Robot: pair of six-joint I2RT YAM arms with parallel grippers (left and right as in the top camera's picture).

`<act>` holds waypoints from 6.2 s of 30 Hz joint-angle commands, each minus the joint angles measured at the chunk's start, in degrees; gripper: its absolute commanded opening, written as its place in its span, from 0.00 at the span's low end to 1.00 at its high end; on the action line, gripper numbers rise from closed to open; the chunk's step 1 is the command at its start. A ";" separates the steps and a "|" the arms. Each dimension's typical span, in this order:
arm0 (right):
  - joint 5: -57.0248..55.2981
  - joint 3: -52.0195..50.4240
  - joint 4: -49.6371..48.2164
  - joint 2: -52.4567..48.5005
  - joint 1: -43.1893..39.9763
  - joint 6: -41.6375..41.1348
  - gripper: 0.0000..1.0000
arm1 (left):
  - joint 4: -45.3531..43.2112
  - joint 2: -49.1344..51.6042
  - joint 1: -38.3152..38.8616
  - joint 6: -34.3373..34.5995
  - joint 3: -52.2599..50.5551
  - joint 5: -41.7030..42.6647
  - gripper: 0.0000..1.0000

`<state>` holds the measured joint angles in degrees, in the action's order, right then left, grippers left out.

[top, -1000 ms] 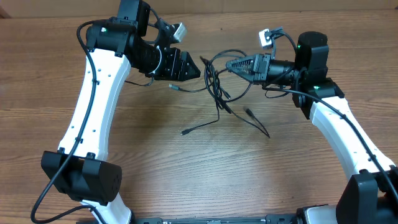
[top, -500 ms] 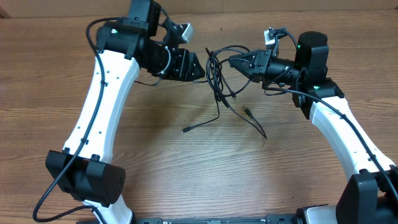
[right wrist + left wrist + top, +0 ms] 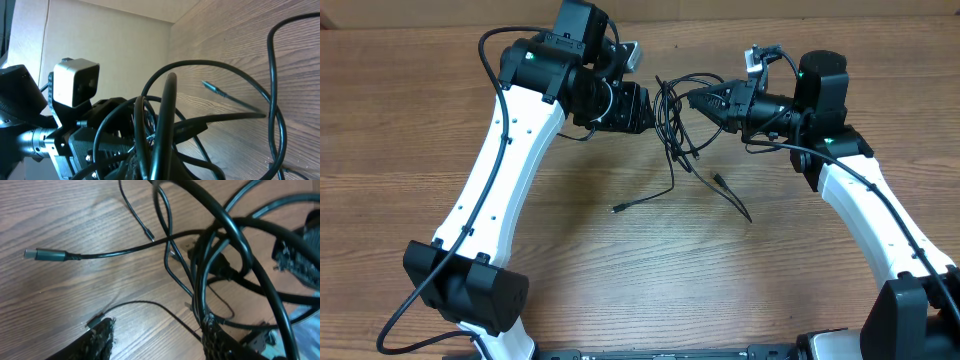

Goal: Untangle cables

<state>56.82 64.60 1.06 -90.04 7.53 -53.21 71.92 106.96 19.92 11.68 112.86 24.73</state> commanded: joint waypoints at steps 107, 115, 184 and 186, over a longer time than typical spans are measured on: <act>-73.22 1.09 39.01 -0.52 -0.52 22.67 1.00 | 0.63 -2.05 -1.03 0.74 -0.26 -4.85 0.71; -27.71 1.09 31.89 -0.52 0.20 40.79 0.95 | -0.28 -1.20 -0.81 0.74 -0.26 -10.40 0.75; 17.75 1.29 -7.34 -25.33 5.90 27.32 0.04 | -1.79 -0.39 -0.76 2.08 -0.26 -11.61 0.97; 21.57 1.29 -8.46 -25.33 5.88 27.23 0.04 | -1.44 -0.28 -0.76 2.38 -0.26 -11.47 0.98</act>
<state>69.34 65.47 -5.91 -115.48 13.50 -24.10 70.04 105.69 18.79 13.37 112.53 13.80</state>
